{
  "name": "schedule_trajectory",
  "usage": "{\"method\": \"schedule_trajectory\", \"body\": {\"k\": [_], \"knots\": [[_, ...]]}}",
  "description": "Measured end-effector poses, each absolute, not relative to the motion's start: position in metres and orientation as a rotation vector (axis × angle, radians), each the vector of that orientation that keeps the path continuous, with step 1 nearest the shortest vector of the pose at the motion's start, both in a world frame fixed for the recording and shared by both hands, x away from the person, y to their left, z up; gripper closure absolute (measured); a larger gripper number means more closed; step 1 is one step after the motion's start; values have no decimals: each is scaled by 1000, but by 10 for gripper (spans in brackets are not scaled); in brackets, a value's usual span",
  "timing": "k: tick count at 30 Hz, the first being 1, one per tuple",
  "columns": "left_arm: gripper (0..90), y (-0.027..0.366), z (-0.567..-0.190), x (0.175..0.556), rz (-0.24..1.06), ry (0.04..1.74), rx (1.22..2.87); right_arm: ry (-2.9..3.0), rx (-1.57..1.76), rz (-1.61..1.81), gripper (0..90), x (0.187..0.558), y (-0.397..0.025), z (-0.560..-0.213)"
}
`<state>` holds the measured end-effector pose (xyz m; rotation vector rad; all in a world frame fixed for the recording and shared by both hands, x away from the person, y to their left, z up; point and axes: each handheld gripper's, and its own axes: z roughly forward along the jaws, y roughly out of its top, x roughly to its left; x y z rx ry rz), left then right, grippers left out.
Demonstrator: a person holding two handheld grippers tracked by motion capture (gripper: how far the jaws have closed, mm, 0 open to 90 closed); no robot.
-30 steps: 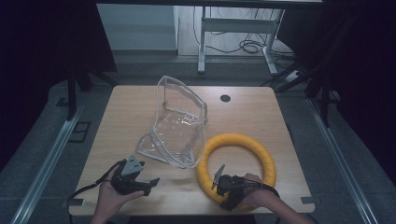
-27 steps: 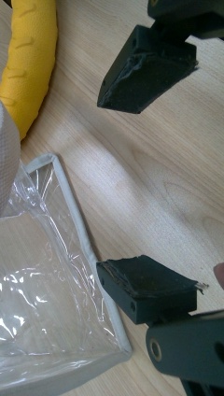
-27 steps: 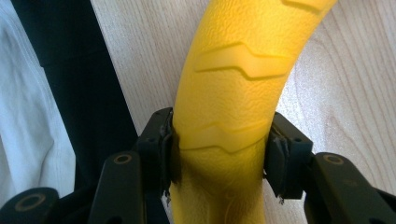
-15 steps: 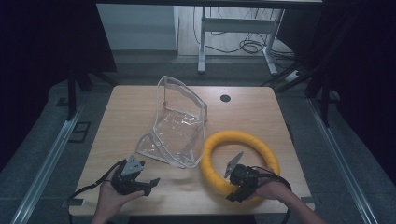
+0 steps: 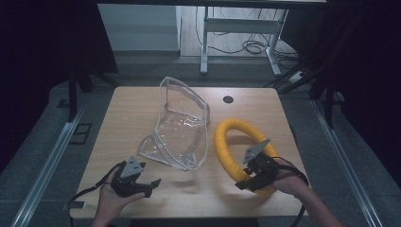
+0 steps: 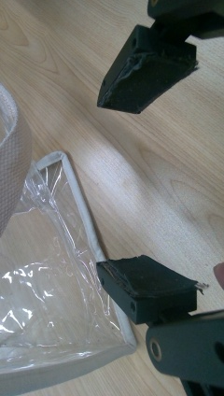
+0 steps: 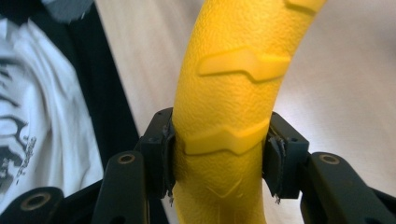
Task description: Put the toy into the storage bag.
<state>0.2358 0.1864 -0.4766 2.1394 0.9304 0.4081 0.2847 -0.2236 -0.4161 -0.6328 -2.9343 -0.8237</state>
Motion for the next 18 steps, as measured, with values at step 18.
{"method": "schedule_trajectory", "body": {"k": [18], "knots": [[186, 186, -477, 236, 408, 933, 2126, -2826, -751, -1300, 515, 300, -261, -372]]}}
